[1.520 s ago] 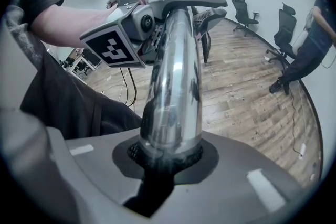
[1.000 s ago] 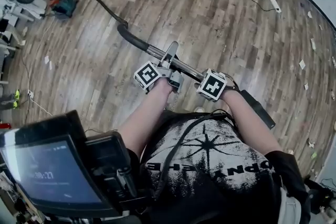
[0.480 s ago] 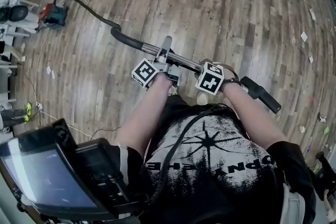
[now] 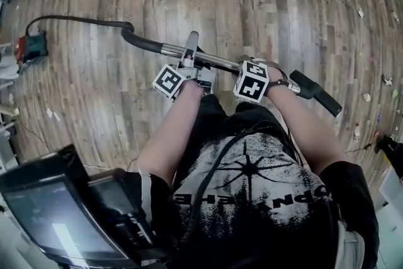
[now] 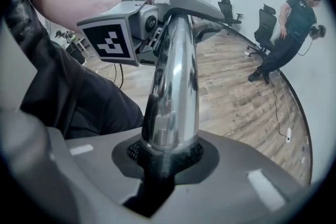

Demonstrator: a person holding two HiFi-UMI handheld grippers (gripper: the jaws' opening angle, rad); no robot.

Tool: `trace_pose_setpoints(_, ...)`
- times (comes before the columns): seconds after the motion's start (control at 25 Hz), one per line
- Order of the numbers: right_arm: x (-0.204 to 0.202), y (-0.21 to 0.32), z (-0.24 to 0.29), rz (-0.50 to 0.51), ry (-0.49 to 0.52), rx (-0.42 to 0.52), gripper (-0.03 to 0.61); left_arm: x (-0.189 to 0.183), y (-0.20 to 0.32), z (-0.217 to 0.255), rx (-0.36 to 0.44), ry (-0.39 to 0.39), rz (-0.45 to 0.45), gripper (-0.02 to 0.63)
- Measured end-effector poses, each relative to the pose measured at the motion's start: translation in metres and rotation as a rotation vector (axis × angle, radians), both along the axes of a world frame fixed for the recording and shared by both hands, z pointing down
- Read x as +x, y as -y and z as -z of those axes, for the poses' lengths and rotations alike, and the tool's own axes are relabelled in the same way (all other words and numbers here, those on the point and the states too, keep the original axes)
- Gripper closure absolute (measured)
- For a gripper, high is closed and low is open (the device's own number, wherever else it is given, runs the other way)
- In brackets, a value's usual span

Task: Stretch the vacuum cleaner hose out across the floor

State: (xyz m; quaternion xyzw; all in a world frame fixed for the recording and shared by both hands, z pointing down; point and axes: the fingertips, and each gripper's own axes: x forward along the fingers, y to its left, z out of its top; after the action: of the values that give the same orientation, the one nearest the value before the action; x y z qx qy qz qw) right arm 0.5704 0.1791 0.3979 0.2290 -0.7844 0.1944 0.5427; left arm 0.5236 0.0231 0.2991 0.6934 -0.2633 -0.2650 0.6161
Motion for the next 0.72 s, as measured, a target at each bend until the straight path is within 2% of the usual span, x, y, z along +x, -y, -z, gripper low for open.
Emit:
trace_pose_setpoints(0.24,0.01,0.0,-0.026,-0.005,-0.08,-0.033,0.492,0.007,-0.002,-0.043,-0.112,-0.031,-0.061,0.518)
trace_pose_setpoints(0.44,0.025,0.017,-0.03,0.003,-0.105,-0.075,0.492,0.018,0.007,-0.055,-0.129,-0.004,-0.162,0.5)
trace_pose_setpoints(0.52,0.042,0.018,-0.034,0.011,-0.109,-0.098,0.492,0.024,0.005,-0.062,-0.123,0.028,-0.202,0.464)
trace_pose_setpoints(0.72,0.073,0.02,-0.056,0.073,-0.108,-0.087,0.492,0.033,-0.002,-0.089,-0.052,0.208,-0.243,0.433)
